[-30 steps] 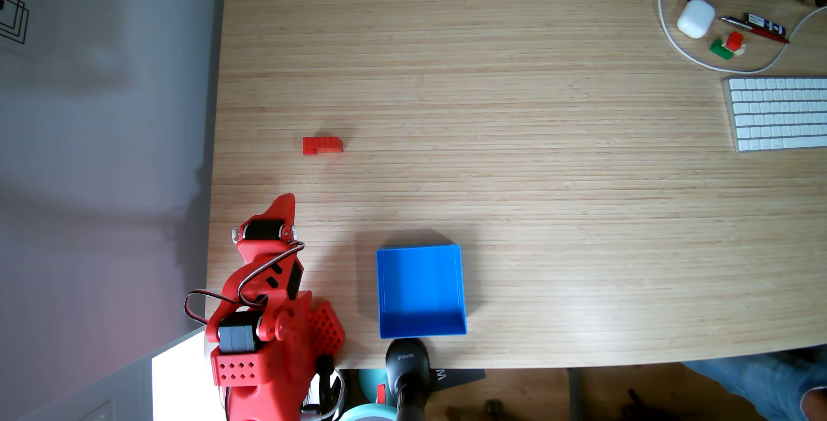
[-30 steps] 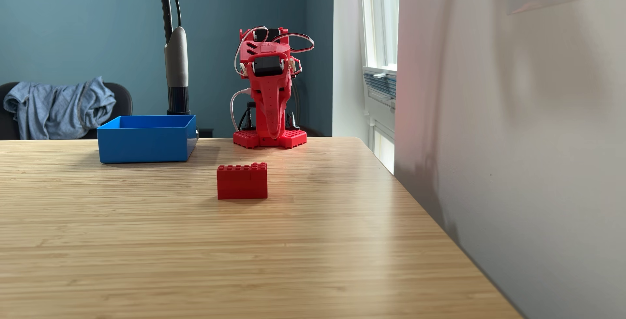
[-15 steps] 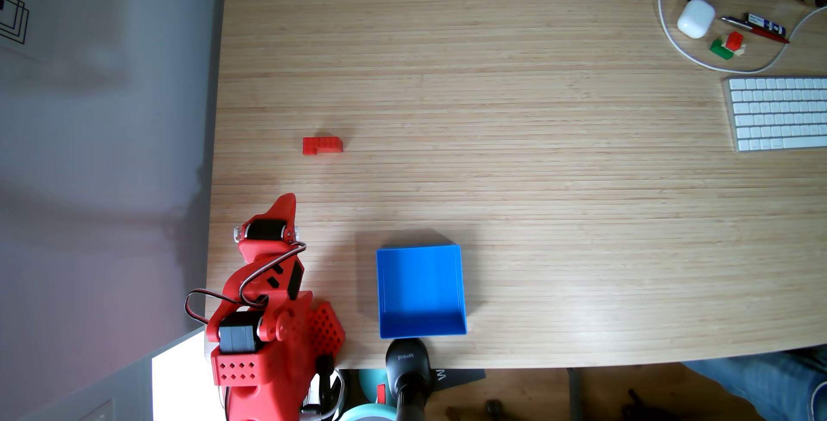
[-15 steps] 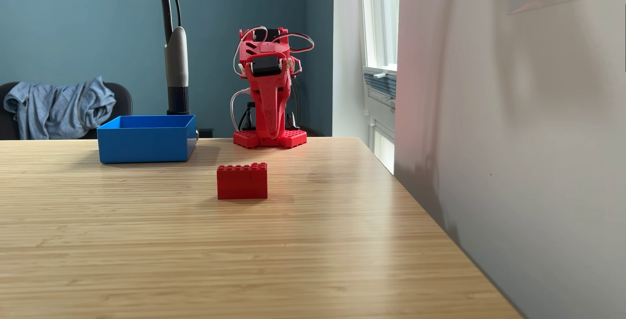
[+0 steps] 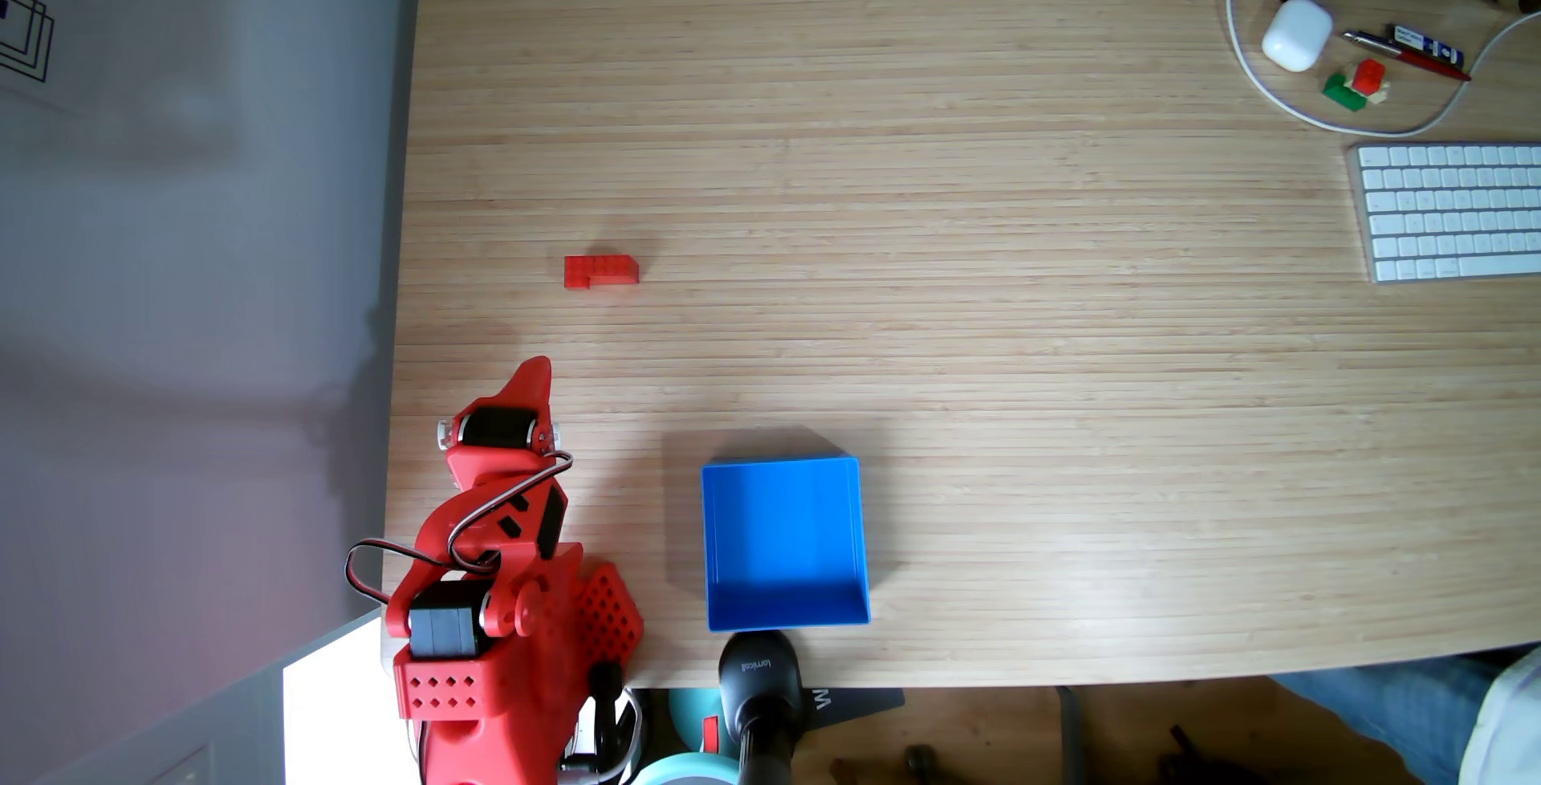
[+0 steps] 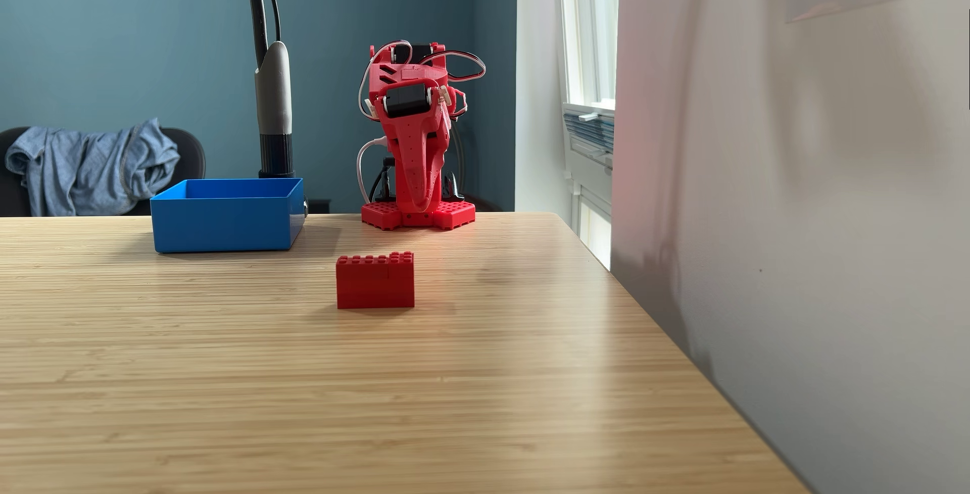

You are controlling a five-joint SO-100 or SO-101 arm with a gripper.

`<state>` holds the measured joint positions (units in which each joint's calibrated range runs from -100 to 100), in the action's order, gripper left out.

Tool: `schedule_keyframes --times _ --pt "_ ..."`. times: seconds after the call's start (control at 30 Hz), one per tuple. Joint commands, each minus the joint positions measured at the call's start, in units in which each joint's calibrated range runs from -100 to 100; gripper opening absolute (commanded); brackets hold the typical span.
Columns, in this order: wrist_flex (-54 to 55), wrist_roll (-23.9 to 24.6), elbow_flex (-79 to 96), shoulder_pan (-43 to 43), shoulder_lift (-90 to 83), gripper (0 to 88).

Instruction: Put the red lego brick in blue bin

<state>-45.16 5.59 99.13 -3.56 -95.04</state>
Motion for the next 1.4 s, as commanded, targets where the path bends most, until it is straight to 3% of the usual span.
schedule_keyframes --times 0.0,0.53,0.87,1.17,1.37 --pt "1.11 -1.56 0.42 -0.22 0.02 1.6" --pt "1.27 -4.05 -9.47 -2.17 2.58 8.3" --pt "10.28 -4.88 -21.9 -6.28 31.33 11.8" --pt "9.63 -5.03 -39.05 -7.15 54.28 15.3" --pt "2.65 -4.25 -51.58 -7.65 66.38 19.7"
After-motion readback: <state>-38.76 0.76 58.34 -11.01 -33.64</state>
